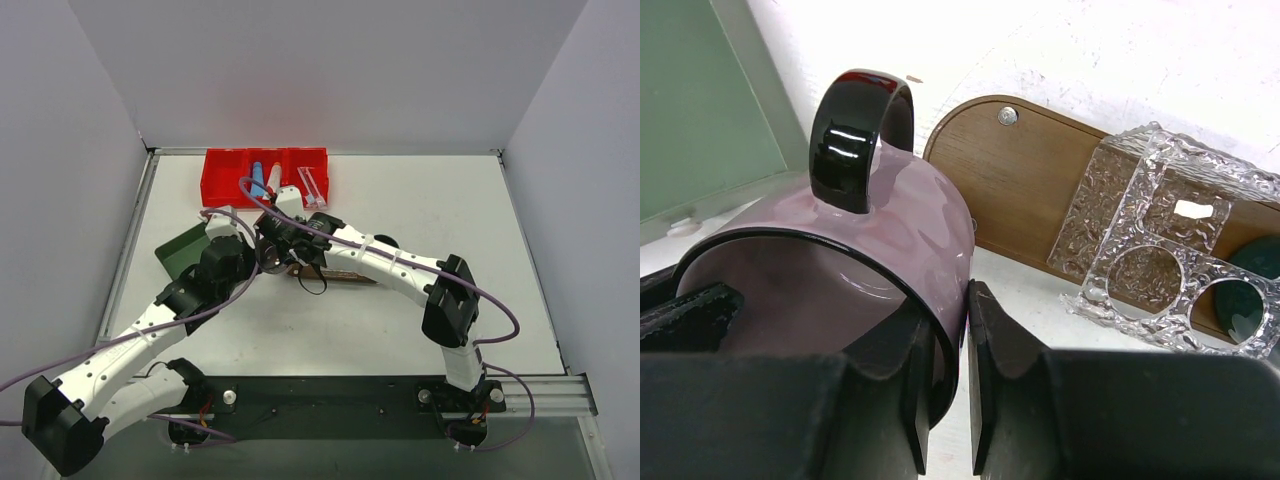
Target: Prepare toiletry sets of a toothbrush and toothpaste on the tray
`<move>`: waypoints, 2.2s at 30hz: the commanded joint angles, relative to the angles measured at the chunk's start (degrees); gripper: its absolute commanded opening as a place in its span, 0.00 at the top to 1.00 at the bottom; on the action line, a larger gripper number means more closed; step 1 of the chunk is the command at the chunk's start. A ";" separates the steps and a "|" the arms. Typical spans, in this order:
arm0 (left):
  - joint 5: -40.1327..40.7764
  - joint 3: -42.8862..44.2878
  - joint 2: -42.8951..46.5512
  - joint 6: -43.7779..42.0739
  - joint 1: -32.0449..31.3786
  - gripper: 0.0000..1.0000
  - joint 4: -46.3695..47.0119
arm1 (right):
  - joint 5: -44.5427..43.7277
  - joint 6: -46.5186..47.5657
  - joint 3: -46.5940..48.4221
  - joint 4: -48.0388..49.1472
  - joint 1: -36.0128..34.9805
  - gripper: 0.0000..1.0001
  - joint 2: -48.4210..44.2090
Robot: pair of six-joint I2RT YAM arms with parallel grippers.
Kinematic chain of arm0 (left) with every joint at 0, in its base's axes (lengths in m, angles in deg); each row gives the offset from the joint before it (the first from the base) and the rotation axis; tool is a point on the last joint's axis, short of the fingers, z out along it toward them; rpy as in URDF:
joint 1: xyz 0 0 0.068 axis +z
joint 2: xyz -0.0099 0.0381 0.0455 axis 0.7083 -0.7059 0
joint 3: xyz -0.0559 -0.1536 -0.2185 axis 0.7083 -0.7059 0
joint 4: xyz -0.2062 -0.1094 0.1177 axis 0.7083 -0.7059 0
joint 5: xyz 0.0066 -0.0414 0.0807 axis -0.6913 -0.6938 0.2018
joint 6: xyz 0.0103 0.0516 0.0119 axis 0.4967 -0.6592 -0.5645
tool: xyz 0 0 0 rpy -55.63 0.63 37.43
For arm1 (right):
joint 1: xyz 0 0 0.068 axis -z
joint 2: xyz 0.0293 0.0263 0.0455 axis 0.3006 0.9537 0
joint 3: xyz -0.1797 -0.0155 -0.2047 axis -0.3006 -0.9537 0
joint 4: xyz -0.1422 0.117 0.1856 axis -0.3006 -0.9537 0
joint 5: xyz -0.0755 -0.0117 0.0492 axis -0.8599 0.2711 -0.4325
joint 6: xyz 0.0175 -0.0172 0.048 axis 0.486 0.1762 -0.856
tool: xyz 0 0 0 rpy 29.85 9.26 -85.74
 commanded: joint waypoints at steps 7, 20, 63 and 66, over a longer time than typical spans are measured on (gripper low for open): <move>-6.38 1.13 2.89 1.31 2.20 0.55 9.53 | 1.73 -0.17 0.43 2.34 1.15 1.00 -4.33; -32.29 -1.68 7.20 -3.52 19.51 0.23 8.73 | 9.80 6.06 -8.89 9.54 4.13 1.00 -11.54; -89.97 3.06 -4.93 -19.17 14.69 0.87 15.24 | 59.66 33.84 -22.87 1.99 10.46 1.00 -32.03; -89.89 2.71 -4.58 -19.17 14.60 1.00 17.09 | 57.20 33.84 -23.13 1.64 10.64 1.00 -31.50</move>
